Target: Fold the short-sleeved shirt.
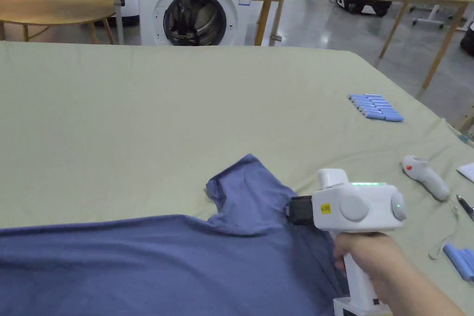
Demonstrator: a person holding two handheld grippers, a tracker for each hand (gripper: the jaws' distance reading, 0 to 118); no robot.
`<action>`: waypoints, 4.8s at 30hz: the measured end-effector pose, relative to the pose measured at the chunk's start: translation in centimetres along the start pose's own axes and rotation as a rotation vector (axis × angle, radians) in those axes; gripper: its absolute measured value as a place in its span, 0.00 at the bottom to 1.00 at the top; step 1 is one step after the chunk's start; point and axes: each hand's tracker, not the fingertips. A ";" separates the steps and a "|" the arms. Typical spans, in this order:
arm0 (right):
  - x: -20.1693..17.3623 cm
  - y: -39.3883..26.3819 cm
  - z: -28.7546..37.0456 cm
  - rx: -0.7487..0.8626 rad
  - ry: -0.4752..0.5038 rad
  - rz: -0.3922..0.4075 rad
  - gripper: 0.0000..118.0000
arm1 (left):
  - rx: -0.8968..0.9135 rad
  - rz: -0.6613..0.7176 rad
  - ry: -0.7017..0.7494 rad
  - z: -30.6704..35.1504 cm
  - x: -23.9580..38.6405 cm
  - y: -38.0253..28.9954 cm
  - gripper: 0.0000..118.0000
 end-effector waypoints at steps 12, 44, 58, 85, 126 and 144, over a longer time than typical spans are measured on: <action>-1.7 -0.6 8.0 0.228 0.069 0.113 0.00 | 0.101 0.016 -0.018 3.6 0.0 1.9 0.00; 2.1 -6.7 20.6 0.350 0.079 0.132 0.00 | 0.088 -0.046 -0.061 13.3 -0.6 -4.2 0.00; 4.2 -15.2 19.9 0.264 0.064 0.155 0.00 | -0.061 0.025 -0.072 13.2 -1.3 -14.1 0.00; -5.7 -15.9 29.0 0.773 -0.050 0.043 0.45 | 0.497 0.023 0.025 24.7 5.7 -11.5 0.20; -14.7 -16.0 25.8 0.477 0.174 0.152 0.00 | -0.163 0.791 -0.941 2.0 -16.7 -17.4 0.99; -12.8 -17.2 26.0 0.478 0.198 0.137 0.00 | -0.380 0.593 -0.795 -0.4 -9.1 -14.3 0.04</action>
